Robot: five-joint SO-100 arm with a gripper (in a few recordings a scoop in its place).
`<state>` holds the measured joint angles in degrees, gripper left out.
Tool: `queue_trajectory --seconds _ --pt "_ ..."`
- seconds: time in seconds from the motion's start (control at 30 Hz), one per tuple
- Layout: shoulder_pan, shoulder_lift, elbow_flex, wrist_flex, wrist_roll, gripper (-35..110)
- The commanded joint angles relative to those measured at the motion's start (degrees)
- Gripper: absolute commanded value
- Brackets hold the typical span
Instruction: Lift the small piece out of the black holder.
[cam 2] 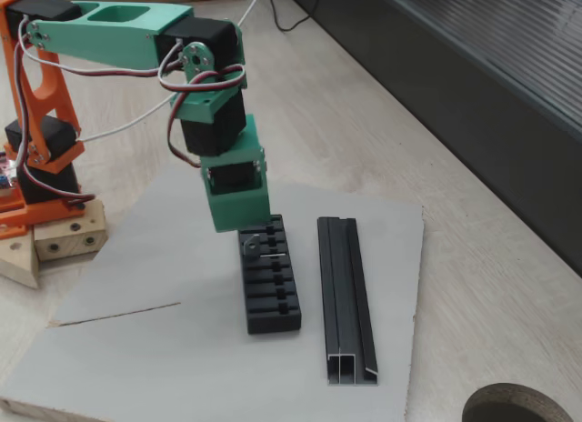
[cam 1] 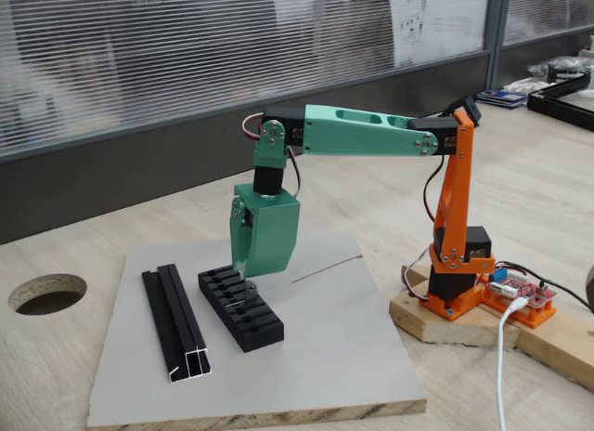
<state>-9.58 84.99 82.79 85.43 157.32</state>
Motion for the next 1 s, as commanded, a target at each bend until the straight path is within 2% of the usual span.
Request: queue_trajectory --seconds 0.0,0.1,0.3,0.67,0.97 --pt "0.3 1.3 -1.5 1.2 -3.4 18" --pt "0.4 1.4 -1.5 0.8 -6.4 18" --pt "-0.1 0.7 -1.5 0.5 -5.0 19" --pt "0.4 0.4 -0.7 1.4 -5.6 55" --pt "0.6 -3.1 -0.5 1.5 -5.7 58"
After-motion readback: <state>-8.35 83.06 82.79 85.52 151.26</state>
